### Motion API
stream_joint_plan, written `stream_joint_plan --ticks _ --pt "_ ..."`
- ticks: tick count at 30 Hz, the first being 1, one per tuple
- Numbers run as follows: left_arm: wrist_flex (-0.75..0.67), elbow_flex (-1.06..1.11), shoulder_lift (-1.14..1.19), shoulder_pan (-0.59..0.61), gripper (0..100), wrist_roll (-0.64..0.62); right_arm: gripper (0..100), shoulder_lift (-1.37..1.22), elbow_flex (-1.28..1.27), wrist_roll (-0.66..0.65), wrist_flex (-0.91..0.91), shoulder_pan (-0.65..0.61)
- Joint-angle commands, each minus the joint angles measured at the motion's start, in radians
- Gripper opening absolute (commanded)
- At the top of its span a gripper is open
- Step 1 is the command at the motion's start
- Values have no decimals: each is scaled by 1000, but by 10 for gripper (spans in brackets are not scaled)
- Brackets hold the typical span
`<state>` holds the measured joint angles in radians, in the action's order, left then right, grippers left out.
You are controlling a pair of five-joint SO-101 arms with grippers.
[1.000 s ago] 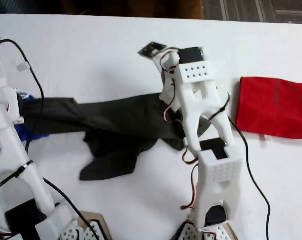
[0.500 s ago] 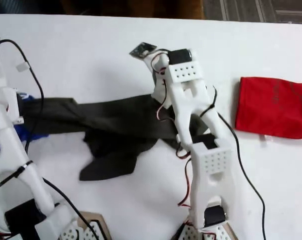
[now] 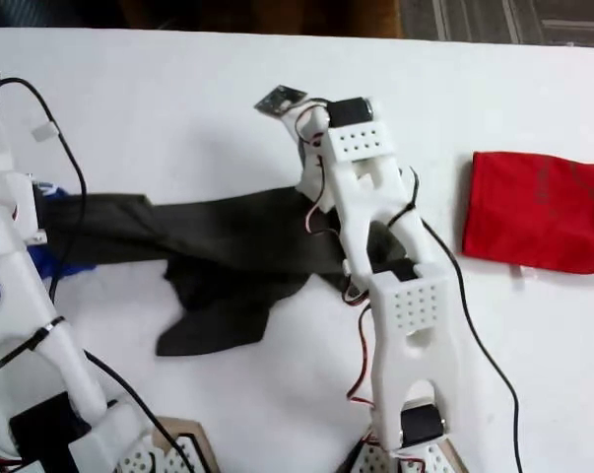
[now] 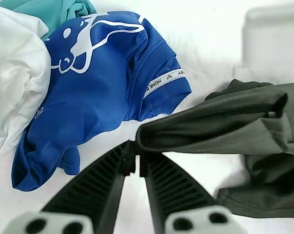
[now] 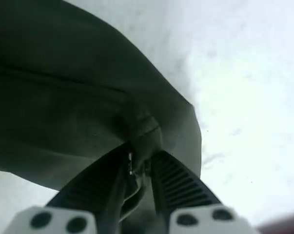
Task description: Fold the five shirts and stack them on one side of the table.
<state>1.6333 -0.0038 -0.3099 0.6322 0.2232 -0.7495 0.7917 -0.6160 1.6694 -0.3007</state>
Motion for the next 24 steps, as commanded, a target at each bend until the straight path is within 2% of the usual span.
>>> stream_joint_plan --ticks 1,6,15,24 --pt "-6 -4 -35 9 24 -6 18 16 94 9 51 27" --pt "-6 -5 -35 9 24 -8 18 54 261 9 104 73" --pt "-2 -27 -44 11 24 -11 18 361 273 9 102 90" --pt "71 -351 -44 8 24 -11 18 682 273 9 102 90"
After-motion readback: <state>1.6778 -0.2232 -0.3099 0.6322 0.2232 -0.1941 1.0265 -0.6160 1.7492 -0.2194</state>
